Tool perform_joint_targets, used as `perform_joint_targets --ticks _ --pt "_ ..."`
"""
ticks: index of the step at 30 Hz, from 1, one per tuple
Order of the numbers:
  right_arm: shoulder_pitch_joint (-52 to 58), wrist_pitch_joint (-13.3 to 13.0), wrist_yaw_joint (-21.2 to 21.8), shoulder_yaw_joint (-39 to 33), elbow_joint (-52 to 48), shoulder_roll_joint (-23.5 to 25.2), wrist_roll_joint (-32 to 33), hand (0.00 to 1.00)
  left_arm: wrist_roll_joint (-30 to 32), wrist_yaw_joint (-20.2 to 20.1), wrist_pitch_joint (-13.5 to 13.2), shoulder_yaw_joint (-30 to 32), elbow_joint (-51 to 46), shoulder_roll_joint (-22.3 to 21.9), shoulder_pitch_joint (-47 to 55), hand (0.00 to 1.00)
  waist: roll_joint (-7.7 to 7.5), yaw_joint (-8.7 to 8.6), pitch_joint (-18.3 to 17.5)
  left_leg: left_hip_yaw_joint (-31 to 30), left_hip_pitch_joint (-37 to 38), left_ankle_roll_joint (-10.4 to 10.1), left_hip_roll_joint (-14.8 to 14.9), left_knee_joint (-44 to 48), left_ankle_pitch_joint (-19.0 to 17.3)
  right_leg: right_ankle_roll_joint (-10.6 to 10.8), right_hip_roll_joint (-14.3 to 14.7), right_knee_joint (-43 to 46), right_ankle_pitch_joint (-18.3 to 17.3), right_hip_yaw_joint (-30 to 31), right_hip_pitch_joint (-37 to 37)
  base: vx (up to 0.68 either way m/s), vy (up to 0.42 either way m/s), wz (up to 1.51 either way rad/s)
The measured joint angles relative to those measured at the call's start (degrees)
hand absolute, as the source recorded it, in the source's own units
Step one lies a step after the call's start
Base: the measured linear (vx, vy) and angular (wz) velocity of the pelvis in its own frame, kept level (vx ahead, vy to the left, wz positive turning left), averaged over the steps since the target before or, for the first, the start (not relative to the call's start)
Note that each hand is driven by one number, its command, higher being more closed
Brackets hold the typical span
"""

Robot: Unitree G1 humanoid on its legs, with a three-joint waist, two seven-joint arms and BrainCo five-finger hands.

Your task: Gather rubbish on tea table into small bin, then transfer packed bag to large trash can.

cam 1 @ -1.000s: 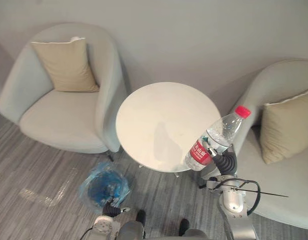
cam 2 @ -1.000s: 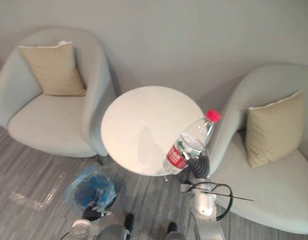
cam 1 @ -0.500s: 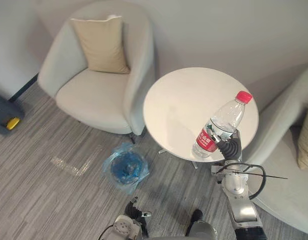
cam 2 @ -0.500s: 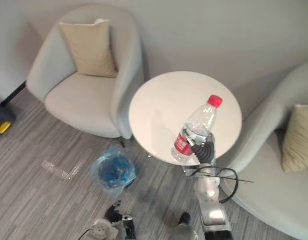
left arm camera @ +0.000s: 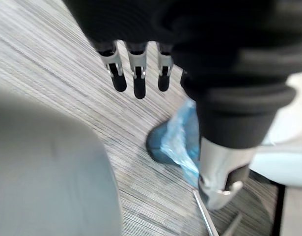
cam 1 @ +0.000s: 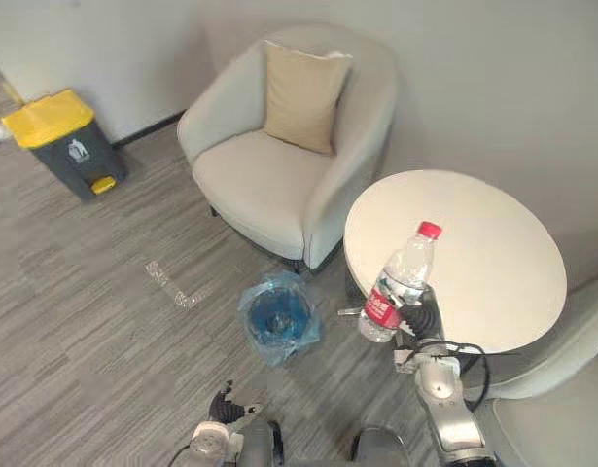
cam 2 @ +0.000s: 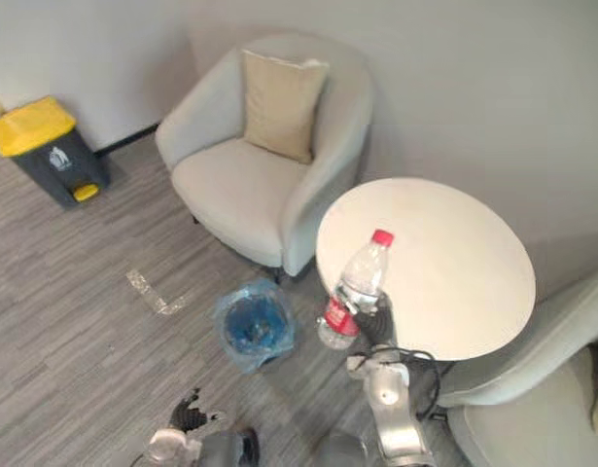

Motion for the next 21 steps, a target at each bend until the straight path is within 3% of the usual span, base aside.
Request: perform_joint_targets --ticks 1,2,4,6,11,15,16,17,19,21 --pt "0.3 0.01 0.01 -0.17 -0.01 -0.05 0.02 1.0 0.0 -0.02 0.06 -0.01 0.22 0.18 -0.05 0.0 -0.41 -0.38 0.15 -1.25 0.65 -0.28 -0.63 -0.01 -0.16 0.14 0.4 -2.27 1.39 1.17 0.44 0.16 -0.196 1.16" --pt "1.15 0.0 0.02 -0.51 -0.07 -0.25 0.09 1.0 0.14 -0.08 0.02 -0.28 0.83 0.64 -0.19 0.0 -1.16 -0.89 -0.23 -3.75 0.68 -1.07 -1.74 1.6 -1.13 0.14 0.39 -2.8 5.51 2.15 1.61 0.16 -0.207 1.3" --pt "2.82 0.02 0.29 -1.83 -0.16 -1.3 0.17 1.0 0.18 0.05 0.04 -0.61 1.72 -0.21 -0.42 0.0 0.65 -0.62 -0.75 -7.52 0.01 -2.4 -0.36 3.85 -2.31 -1.41 1.11 -3.33 4.73 -3.02 3.81 0.17 -0.174 1.04" --pt "2.92 0.03 0.47 -2.22 -0.17 -1.2 0.23 1.0 0.15 0.03 0.04 -0.55 1.67 -0.6 -0.42 0.0 2.08 0.28 -1.52 -7.46 -1.56 -2.75 1.55 5.81 -2.11 -2.31 2.35 -4.95 4.38 -5.92 5.07 0.29 -0.219 0.6" --pt "2.57 0.03 0.4 -2.2 -0.37 -0.98 0.72 1.0 0.24 -0.01 1.11 -0.16 1.25 -0.59 -0.37 0.0 1.32 0.54 -1.52 -3.53 0.07 -3.73 5.28 7.13 -1.48 -2.78 4.66 -8.64 4.6 -8.58 11.92 0.22 -0.109 0.41" --pt "1.89 0.11 0.2 -2.9 0.06 -0.57 0.75 1.0 0.55 -0.08 1.15 -0.17 0.95 -0.87 -1.33 0.0 0.0 0.53 -0.4 5.32 -1.41 -2.8 5.72 6.01 -2.12 -3.41 2.12 -11.18 4.29 -8.48 14.38 0.11 0.088 0.43" --pt "1.6 0.29 0.16 -3.59 0.36 -0.33 0.77 1.0 1.06 -0.07 1.15 -0.38 0.69 -0.85 -1.69 0.0 -0.37 0.59 -0.07 7.46 -2.21 -2.1 5.74 3.78 -0.84 -3.05 0.9 -11.05 4.2 -8.96 15.06 0.07 0.181 0.54" --pt "1.6 0.28 0.11 -3.95 0.63 -0.61 0.74 1.0 1.09 -0.11 1.09 -1.17 0.62 -0.87 -1.7 0.0 -0.25 0.72 0.03 8.78 -1.24 -3.0 6.11 0.85 5.14 -1.92 0.47 -10.89 3.73 -9.56 16.23 0.1 0.223 0.39" --pt "1.48 0.31 0.12 -3.27 1.47 0.49 0.7 1.0 1.26 0.01 1.1 -1.87 0.08 -0.38 -1.84 0.0 -1.07 2.38 0.0 9.63 0.73 -2.71 4.24 0.85 5.38 -0.33 -1.17 -11.43 3.99 -8.03 17.44 0.1 0.221 0.04" --pt "0.67 0.22 0.44 -1.98 2.46 1.65 0.52 1.0 1.25 0.0 1.14 -1.82 0.09 0.44 -1.84 0.0 -1.6 2.81 -0.32 9.95 1.44 -2.39 3.3 0.94 5.19 0.75 -2.13 -12.04 4.69 -6.46 18.32 0.08 0.166 -0.06"
